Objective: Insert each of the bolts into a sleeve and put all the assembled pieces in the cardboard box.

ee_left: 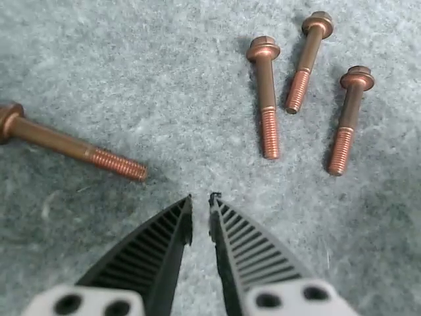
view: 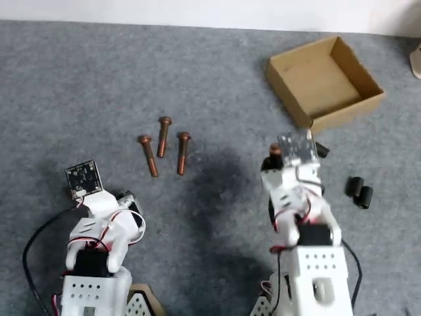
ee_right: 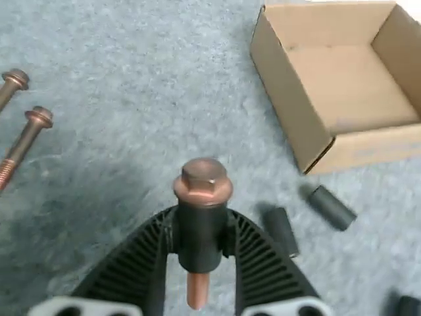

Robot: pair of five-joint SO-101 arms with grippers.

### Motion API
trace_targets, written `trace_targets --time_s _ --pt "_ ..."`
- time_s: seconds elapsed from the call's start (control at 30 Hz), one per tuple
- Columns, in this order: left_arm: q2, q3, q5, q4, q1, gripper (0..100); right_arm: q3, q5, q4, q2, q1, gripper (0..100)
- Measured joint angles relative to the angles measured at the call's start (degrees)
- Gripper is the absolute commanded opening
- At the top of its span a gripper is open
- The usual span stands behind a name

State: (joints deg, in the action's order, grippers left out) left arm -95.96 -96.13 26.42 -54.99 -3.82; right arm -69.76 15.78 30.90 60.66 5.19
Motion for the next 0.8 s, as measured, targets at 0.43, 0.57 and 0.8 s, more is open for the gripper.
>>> trace_targets --time_s 0.43,0.57,0.8 --pt "0.1 0.0 0.0 0.0 0.0 6 27.1 8.3 -5.7 -32.2 -3.9 0.5" --pt "0.1 0.0 0.0 0.0 0.0 6 36.8 9.2 -5.7 -43.2 -6.8 0.5" --pt "0.1 0.0 0.1 0.0 0.0 6 54.6 15.0 -5.7 -61.6 -8.4 0.5"
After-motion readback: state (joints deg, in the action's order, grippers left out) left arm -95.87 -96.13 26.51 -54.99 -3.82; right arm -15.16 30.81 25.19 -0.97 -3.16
